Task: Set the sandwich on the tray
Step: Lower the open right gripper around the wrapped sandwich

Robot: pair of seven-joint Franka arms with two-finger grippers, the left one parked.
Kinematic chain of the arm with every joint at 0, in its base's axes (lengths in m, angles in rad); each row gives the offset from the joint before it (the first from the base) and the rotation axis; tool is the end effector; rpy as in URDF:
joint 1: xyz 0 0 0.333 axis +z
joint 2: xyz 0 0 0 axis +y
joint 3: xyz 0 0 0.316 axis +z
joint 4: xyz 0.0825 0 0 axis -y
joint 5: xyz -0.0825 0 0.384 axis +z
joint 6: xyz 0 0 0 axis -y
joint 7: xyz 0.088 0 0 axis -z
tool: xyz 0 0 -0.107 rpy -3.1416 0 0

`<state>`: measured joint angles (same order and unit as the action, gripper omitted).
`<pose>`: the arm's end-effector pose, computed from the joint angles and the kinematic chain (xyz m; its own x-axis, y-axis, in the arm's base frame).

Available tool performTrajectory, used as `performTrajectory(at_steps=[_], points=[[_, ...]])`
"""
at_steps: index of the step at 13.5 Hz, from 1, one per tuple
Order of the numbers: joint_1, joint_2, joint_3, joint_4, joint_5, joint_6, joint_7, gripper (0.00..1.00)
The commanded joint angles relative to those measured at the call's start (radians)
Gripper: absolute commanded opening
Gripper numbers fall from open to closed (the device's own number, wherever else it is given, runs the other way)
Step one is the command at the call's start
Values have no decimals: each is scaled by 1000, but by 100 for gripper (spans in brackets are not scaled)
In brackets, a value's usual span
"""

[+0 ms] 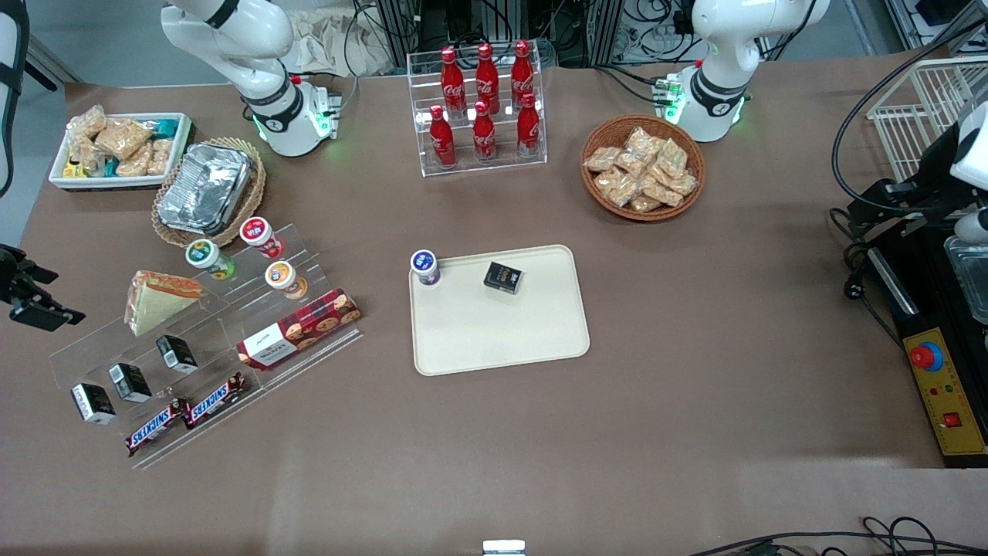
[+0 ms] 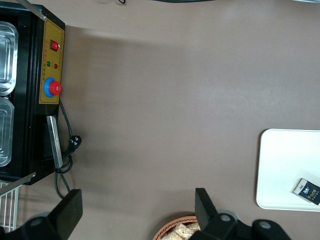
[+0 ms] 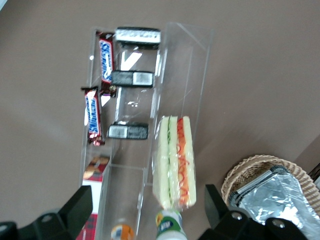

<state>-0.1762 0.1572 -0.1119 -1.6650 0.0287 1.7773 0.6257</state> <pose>0.5832 -0.1662 0.5063 0.6056 -0.7947 -0.0416 -0.7948 -0.6066 0.0173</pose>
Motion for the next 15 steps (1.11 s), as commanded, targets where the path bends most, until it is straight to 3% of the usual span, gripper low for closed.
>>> performTrajectory(at_steps=[1, 9, 15], points=[[-5, -10, 9, -59, 20, 60, 81, 99], [-3, -85, 8, -315, 20, 280, 190, 99], [-5, -99, 5, -386, 20, 304, 247, 99]])
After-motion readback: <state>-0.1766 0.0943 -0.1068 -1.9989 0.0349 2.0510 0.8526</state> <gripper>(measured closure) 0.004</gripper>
